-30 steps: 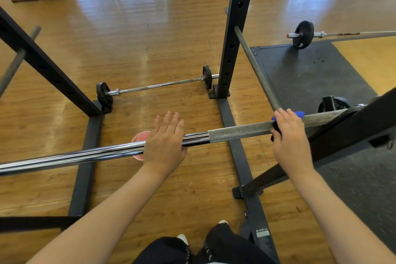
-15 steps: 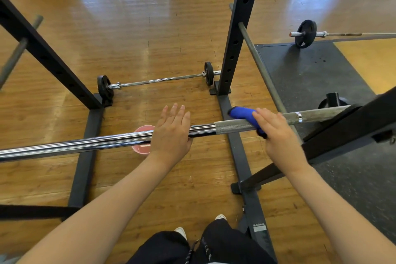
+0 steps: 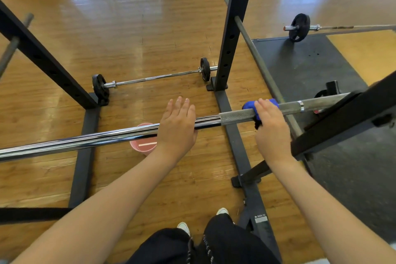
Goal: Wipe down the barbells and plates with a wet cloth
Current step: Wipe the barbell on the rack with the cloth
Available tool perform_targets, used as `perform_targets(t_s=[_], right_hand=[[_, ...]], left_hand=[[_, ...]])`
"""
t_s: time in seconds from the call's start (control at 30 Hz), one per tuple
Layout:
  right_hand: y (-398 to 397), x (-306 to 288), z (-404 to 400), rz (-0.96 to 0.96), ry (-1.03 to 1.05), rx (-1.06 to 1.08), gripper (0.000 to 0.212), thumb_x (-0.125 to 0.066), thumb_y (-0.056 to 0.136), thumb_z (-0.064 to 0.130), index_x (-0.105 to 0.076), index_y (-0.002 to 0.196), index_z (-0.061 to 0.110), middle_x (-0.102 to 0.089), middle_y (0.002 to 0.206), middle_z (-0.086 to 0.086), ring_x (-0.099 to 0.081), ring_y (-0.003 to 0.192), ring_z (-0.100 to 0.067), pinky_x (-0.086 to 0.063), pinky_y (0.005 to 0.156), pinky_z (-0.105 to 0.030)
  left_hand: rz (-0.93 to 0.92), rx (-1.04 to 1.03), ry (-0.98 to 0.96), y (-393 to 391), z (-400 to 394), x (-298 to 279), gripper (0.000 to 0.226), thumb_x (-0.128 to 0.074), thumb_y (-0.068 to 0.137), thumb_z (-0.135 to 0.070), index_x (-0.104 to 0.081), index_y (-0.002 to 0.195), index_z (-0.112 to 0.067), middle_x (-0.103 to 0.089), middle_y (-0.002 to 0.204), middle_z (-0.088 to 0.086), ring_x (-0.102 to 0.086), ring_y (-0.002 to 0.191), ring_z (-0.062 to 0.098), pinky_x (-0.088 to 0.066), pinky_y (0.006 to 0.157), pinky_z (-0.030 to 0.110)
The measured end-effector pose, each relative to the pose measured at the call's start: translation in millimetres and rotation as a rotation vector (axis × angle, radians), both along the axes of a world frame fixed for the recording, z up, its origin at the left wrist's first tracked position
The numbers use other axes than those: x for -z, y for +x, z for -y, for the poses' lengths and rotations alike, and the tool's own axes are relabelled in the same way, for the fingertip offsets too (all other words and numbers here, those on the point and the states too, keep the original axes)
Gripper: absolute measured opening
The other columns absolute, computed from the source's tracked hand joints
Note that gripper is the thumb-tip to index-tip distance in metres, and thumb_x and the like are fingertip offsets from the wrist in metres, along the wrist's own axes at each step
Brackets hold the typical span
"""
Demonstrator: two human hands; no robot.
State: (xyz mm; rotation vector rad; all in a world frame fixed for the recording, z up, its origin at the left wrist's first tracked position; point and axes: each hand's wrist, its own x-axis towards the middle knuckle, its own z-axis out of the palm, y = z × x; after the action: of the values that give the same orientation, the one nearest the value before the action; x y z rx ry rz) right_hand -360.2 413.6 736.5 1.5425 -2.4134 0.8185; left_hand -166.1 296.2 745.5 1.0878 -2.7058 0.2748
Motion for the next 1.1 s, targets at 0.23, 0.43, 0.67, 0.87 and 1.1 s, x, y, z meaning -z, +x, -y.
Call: perform_targets(t_s=[0.23,0.43,0.67,0.87,1.1], right_hand=[[-41.4,-10.5,-22.2,-0.071,0.044,-0.065,0.051,-0.049,0.074,-0.023,-0.058,0.122,-0.008,-0.058,0.124,-0.025,-0.055,0.116,-0.042,-0.038,0.1,-0.046],[-70.8,-15.4,-28.0,0.059,0.016,0.203,0.049,-0.046,0.08,-0.021,-0.052,0.127,-0.01,-0.051,0.132,-0.026,-0.045,0.128,-0.039,-0.029,0.108,-0.04],[7.6,0.6,-7.3,0.062,-0.077,-0.016,0.05,-0.059,0.074,-0.022,-0.056,0.122,-0.01,-0.056,0.127,-0.025,-0.051,0.121,-0.041,-0.027,0.104,-0.048],[48.0,-3.7,1.2,0.067,-0.018,-0.137,0.056,-0.064,0.073,-0.02,-0.054,0.126,-0.007,-0.054,0.131,-0.022,-0.048,0.125,-0.037,-0.028,0.104,-0.046],[85.3,-7.7,-2.4,0.035,-0.031,-0.245,0.06,-0.064,0.067,-0.025,-0.056,0.124,-0.006,-0.055,0.13,-0.022,-0.05,0.123,-0.036,-0.03,0.103,-0.047]], left_hand=[[0.049,0.003,0.046,3.4,-2.9,-3.2,0.062,-0.083,0.065,-0.026,-0.062,0.117,0.002,-0.061,0.124,0.02,-0.053,0.122,0.035,-0.031,0.108,0.045],[0.045,0.001,0.068,1.5,-2.6,-4.1,0.061,-0.084,0.062,-0.021,-0.063,0.114,0.003,-0.062,0.12,0.021,-0.055,0.119,0.037,-0.033,0.106,0.047],[0.038,0.001,0.088,0.2,-1.6,-5.5,0.063,-0.085,0.059,-0.021,-0.064,0.113,0.003,-0.063,0.119,0.021,-0.056,0.117,0.036,-0.034,0.104,0.048],[0.093,-0.042,0.13,5.8,-13.3,-12.6,0.06,-0.047,0.093,-0.023,-0.026,0.146,-0.006,-0.021,0.155,0.014,-0.01,0.145,0.031,0.005,0.116,0.043],[0.038,-0.056,0.196,33.0,-42.1,-7.7,0.078,-0.044,0.093,-0.025,0.005,0.151,-0.01,0.009,0.159,0.01,0.013,0.145,0.026,0.016,0.11,0.041]])
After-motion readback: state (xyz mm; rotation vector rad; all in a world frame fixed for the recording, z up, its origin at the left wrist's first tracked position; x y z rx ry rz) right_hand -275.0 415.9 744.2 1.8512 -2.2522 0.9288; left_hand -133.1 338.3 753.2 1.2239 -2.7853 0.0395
